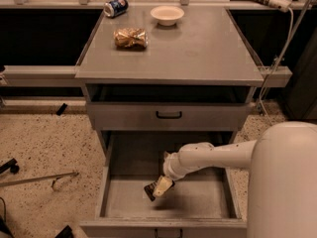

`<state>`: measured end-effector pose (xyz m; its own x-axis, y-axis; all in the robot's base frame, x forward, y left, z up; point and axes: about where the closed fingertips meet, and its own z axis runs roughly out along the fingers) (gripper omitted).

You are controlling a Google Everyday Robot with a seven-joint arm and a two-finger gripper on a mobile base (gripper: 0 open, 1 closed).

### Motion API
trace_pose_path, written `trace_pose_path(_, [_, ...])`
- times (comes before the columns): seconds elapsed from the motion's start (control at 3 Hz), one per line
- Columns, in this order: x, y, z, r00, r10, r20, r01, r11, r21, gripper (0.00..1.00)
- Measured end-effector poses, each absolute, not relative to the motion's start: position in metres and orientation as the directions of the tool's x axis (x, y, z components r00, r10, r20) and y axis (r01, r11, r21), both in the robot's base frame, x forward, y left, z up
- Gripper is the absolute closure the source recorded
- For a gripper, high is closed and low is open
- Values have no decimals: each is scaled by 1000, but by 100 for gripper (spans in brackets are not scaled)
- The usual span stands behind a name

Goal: Pick rxbar chocolate from middle drawer and place on counter

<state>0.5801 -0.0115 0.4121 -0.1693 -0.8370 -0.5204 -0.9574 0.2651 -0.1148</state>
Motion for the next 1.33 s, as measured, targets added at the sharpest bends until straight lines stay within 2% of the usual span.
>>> trace_pose_path(0.33, [560,-3,392,-168,-844,-509,-963,251,-99,0])
trace_pose_path(1.33, [554,-4,348,-226,-839,-496,-962,272,-22,0])
